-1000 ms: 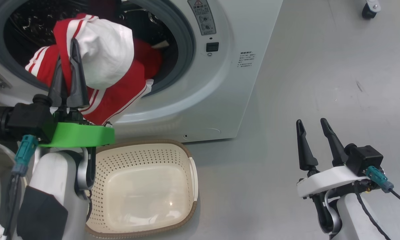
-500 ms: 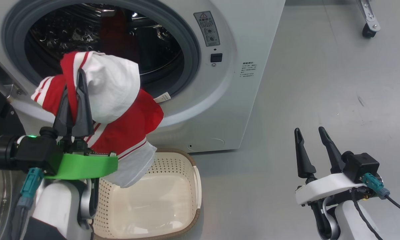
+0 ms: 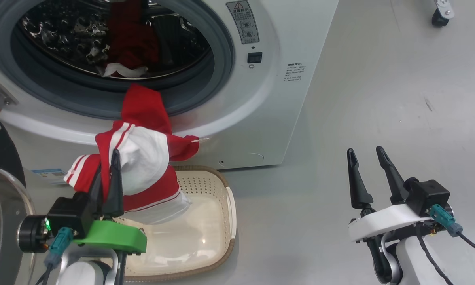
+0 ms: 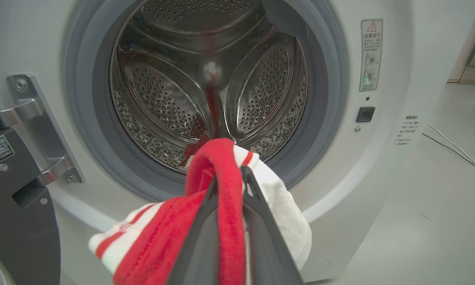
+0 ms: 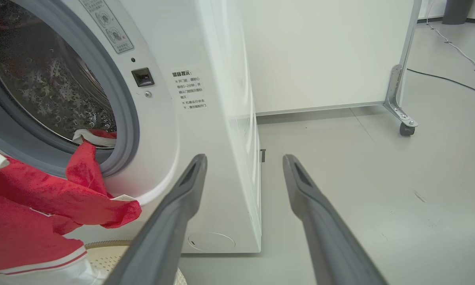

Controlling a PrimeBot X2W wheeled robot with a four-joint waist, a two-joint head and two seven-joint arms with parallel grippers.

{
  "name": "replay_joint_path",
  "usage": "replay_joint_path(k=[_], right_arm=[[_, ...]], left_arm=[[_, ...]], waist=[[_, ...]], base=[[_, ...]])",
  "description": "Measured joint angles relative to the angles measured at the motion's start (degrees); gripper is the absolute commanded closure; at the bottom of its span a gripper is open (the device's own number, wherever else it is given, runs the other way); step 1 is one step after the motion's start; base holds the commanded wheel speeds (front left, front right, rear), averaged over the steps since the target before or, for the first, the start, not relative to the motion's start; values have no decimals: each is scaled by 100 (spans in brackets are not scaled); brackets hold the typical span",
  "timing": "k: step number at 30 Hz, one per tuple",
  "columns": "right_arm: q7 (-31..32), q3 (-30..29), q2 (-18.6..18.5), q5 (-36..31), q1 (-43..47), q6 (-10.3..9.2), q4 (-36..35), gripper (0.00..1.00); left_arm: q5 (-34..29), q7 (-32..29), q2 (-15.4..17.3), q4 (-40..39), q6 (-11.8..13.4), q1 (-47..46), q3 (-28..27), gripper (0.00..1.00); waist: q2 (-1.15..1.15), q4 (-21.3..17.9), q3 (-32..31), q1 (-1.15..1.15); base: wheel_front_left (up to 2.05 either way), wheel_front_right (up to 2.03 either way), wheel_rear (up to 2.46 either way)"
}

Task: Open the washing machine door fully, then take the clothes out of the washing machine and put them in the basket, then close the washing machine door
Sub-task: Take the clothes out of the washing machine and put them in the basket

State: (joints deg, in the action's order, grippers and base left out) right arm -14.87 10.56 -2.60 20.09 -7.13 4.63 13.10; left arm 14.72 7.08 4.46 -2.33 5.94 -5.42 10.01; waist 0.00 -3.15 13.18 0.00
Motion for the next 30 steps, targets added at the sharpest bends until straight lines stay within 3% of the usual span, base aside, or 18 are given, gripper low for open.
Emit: replay_joint_path(k=[15,30], right_arm=[[1,79,-2,65,-391,-2,-336,0],[0,113,-2,146,-868,-23,-684,0]], left_arm=[[360,-250,-55,1043,13,-8,-2,100],[515,-680,-80,2450,9,-1287,-122,100]], waist=[[0,-216,859,0],[0,-519,2002,0]], base=[[0,0,0],[0,0,0]])
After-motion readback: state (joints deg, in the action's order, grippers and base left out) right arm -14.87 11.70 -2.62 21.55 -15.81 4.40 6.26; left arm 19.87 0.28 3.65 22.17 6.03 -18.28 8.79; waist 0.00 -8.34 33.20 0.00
